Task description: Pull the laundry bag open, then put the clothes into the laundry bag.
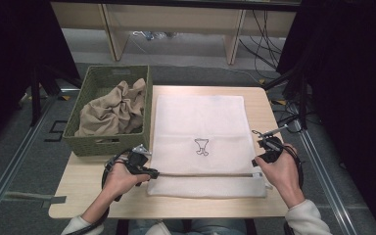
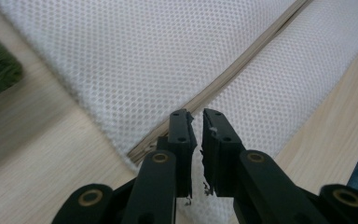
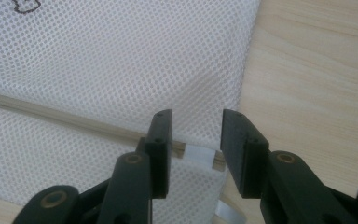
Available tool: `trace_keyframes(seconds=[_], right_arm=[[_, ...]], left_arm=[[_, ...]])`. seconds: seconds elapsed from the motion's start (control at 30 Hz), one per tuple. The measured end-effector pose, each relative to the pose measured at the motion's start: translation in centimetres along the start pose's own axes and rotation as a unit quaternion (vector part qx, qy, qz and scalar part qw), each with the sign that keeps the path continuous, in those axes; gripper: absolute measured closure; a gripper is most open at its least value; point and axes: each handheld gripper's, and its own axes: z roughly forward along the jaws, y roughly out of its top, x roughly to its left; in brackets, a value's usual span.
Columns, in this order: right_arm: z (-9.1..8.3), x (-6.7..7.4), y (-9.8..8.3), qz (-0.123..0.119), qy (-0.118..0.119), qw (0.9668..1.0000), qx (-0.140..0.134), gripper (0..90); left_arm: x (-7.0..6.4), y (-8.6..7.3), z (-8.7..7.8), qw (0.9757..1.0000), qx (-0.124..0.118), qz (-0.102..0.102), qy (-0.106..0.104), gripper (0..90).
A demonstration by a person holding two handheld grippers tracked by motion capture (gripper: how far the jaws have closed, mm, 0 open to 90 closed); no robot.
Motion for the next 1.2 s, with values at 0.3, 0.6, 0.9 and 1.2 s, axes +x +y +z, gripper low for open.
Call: trace_keyframes(seconds=[0.3, 0.6, 0.9, 1.2], right_arm=[[0.1, 1.0, 0.2, -0.027, 0.022, 0.9993, -0.016, 63.4], [-0.2, 2.8, 0.7, -0.052, 0.059, 0.9964, -0.033, 62.7], [0.1, 4.1, 1.3, -0.086, 0.061, 0.9934, -0.045, 61.7], [0.9, 5.5, 1.7, -0.115, 0.081, 0.9891, -0.044, 61.4]], left_arm=[[-0.9, 0.3, -1.9, 0.9951, -0.096, -0.012, 0.017, 70.1], [-1.2, -1.6, -4.0, 0.979, -0.189, -0.008, 0.077, 46.4], [-1.5, -1.5, -3.5, 0.98, -0.185, -0.006, 0.074, 41.4], [-1.2, -1.5, -3.5, 0.9793, -0.185, -0.009, 0.082, 39.7]])
